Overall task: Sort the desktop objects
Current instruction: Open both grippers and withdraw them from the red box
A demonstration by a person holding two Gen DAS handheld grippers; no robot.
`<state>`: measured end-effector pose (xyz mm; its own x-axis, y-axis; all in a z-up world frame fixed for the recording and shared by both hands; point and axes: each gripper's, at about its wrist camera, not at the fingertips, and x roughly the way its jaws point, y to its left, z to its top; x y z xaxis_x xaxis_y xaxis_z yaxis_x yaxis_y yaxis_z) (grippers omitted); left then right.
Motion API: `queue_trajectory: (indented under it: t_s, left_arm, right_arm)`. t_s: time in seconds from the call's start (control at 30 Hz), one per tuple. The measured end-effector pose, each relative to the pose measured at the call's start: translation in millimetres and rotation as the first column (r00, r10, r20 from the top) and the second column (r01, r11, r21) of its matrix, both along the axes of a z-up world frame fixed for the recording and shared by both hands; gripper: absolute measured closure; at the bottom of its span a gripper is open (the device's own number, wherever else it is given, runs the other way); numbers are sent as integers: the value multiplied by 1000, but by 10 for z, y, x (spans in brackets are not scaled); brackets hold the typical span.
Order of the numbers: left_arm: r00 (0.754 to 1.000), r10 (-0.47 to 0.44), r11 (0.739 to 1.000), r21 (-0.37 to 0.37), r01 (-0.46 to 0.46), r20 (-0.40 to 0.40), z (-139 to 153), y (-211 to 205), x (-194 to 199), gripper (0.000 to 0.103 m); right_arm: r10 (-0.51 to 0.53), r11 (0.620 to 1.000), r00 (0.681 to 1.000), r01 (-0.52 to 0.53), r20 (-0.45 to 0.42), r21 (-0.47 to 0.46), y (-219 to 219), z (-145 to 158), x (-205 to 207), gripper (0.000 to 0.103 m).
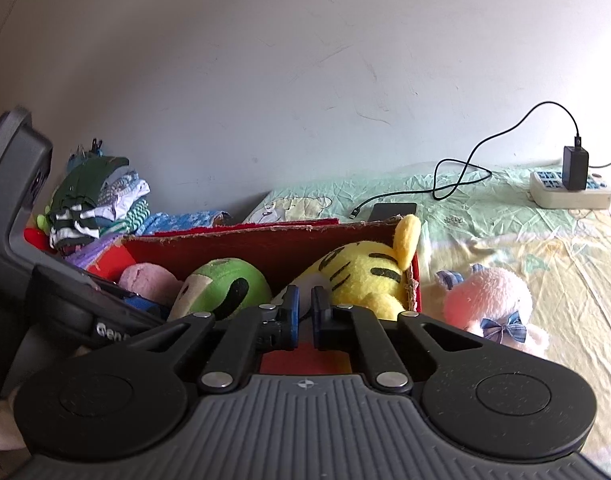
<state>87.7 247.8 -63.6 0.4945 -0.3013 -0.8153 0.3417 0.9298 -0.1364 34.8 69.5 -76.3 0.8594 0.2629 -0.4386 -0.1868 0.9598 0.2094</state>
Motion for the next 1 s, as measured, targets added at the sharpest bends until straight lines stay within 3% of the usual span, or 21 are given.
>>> queue_trajectory:
  t_s: [0.73,1.0]
  left_arm:
    - [1000,15,1000,22,-15,2,-2,-3,27,17]
    - [999,32,999,42,-32,10,4,-16,21,16]
  right_arm:
    - [31,995,999,-29,11,-90,58,-11,-39,97]
    - [107,992,994,-107,3,-69,-6,6,-24,87]
